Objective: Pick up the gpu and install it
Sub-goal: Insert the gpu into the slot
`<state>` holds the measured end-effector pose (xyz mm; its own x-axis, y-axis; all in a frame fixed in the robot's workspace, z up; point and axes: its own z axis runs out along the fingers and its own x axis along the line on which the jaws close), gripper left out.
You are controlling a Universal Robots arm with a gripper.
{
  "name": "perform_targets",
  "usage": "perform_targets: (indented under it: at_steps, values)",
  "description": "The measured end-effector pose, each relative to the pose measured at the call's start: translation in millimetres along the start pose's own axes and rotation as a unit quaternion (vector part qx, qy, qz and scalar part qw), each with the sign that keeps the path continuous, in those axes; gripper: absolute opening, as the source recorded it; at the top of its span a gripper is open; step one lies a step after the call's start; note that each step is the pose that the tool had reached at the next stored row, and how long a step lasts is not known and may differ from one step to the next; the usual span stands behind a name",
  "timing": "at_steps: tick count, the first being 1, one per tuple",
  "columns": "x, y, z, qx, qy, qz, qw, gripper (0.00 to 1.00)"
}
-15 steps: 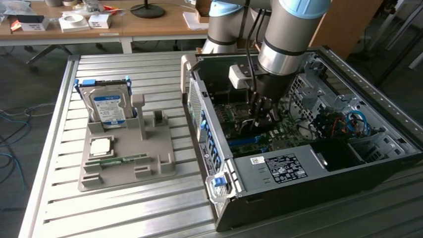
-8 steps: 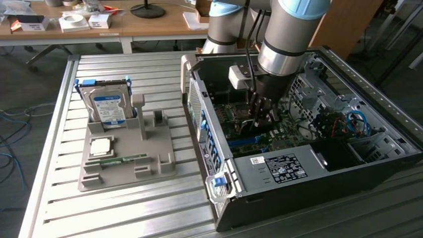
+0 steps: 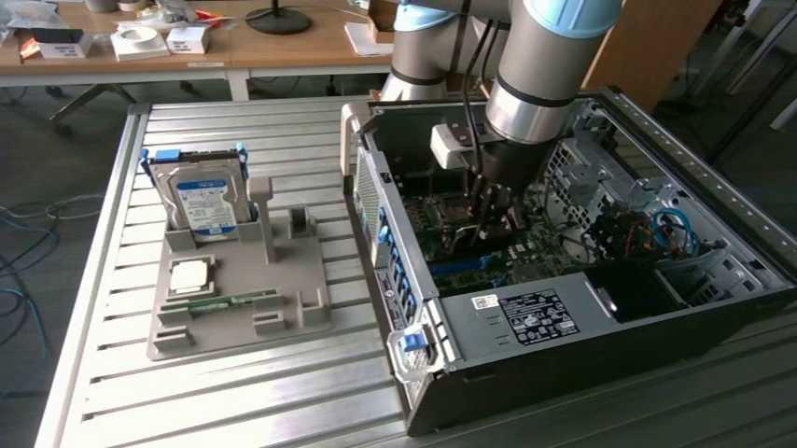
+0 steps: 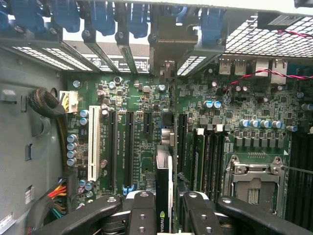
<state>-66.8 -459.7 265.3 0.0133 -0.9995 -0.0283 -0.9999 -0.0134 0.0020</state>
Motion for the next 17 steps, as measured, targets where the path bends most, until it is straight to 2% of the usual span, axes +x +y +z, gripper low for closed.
perform_targets:
  at_steps: [17]
  values:
    - [0.0, 1.4, 2.4, 0.0001, -0.0002, 0.000, 1.0000, 0.26]
